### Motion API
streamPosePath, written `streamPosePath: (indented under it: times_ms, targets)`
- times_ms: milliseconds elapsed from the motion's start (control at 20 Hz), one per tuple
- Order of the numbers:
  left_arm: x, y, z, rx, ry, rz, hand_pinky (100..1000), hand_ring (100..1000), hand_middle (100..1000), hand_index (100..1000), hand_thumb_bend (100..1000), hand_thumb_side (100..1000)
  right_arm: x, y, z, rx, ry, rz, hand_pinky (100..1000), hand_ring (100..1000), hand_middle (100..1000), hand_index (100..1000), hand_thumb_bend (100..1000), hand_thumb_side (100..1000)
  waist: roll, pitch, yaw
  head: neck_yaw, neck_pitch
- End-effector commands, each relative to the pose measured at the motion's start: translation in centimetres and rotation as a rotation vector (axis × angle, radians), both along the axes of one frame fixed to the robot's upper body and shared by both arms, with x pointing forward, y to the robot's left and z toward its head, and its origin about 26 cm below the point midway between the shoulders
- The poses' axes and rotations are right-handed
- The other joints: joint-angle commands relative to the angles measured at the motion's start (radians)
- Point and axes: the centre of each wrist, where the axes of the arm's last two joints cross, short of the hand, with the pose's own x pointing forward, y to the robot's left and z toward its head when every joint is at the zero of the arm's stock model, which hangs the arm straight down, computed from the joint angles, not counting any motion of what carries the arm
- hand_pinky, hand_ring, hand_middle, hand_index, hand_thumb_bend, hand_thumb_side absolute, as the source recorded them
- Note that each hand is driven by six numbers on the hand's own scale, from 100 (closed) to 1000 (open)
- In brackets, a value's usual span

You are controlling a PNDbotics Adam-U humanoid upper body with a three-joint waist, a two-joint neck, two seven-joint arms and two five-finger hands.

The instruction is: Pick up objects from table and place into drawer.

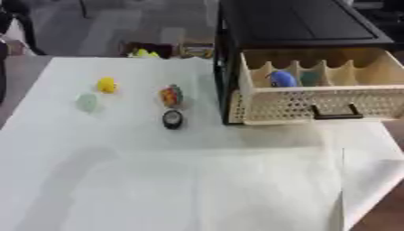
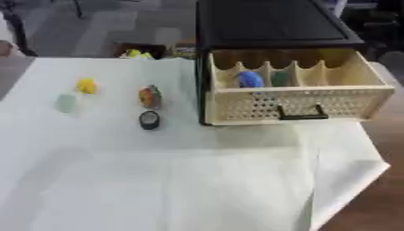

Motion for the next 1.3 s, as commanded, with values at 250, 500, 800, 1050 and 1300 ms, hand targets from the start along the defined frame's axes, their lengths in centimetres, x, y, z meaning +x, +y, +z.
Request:
streamPosePath:
  times_ms: [250, 500, 800, 1050, 1300]
  targets:
    - [-0.5, 0.3, -0.9, 0.051, 0.079, 0.050, 592, 725, 623, 752, 100, 998, -0.6, -1.2, 2.0, -0.373, 0.227, 0.024, 100, 513, 585, 769, 827, 1000, -0.008, -0.019, 0.001, -0.018, 0.010]
    - [-0.6, 0.3, -1.4, 0.066, 0.098, 0.064, 593, 725, 623, 753, 100, 998, -0.3, -1.4, 2.0, -0.662, 0.469, 0.139, 100, 510, 577, 760, 1000, 741, -0.007, -0.019, 0.003, -0.033, 0.004]
    - [-0.6, 0.3, -1.6, 0.061, 0.039, 0.068, 596, 729, 628, 758, 100, 974, 0.4, -1.3, 1.9, -0.800, 0.726, 0.293, 100, 507, 539, 739, 981, 475, -0.001, -0.018, 0.004, -0.044, 0.001]
    - [-0.6, 0.2, -1.8, 0.069, 0.025, 0.063, 595, 729, 625, 750, 100, 967, 0.8, -0.7, 2.1, -0.828, 0.871, 0.387, 100, 468, 508, 721, 945, 366, 0.003, -0.018, 0.005, -0.053, -0.006]
    - [-0.6, 0.0, -2.0, 0.075, 0.023, 0.056, 595, 728, 623, 745, 100, 966, 1.1, 0.1, 2.0, -0.878, 0.972, 0.432, 100, 467, 510, 719, 916, 302, 0.006, -0.019, 0.010, -0.059, -0.016]
